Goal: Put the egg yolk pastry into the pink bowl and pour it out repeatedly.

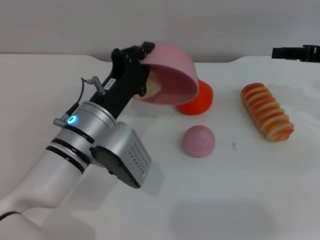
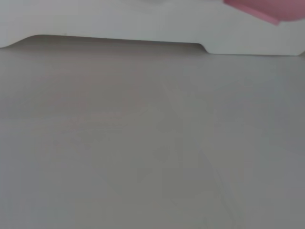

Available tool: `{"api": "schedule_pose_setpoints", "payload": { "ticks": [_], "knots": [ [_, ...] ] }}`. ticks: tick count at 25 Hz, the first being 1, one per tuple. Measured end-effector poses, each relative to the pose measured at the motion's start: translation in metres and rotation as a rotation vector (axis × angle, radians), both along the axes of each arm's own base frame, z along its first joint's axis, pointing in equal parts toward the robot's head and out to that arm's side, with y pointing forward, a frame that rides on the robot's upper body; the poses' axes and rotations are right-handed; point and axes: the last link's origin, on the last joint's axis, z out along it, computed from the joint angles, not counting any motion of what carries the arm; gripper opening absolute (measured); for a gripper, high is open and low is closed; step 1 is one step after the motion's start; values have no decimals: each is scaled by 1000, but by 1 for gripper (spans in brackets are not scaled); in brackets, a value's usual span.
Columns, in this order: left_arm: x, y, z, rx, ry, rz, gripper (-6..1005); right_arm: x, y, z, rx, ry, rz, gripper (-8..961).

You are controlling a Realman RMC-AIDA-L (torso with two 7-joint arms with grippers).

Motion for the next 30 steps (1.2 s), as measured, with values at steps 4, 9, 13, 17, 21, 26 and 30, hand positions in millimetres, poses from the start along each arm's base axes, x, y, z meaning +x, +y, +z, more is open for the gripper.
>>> {"api": "schedule_pose_setpoints", "payload": {
  "ticks": [4, 9, 13, 17, 21, 26, 30],
  "knots": [
    [3, 0, 8, 56, -39, -12, 5, 0, 1, 0, 8, 13, 1, 540],
    [4, 1, 8, 81, -6, -27, 6, 1, 0, 1, 13, 13, 4, 547],
    [2, 7, 9, 60, -77, 41, 6, -1, 1, 0, 15, 4, 24, 552],
    [1, 23, 25, 45, -343, 205, 4, -5, 1, -1, 7, -15, 67, 558],
    [-4, 49, 48, -10, -628, 435, 1, -15, 2, -11, -28, -61, 157, 563],
    [-17, 78, 78, -273, -871, 728, 1, -32, 2, -31, -106, -157, 288, 570],
    [-25, 85, 102, -598, -998, 911, 1, -50, 2, -50, -167, -228, 414, 576]
  ]
}}
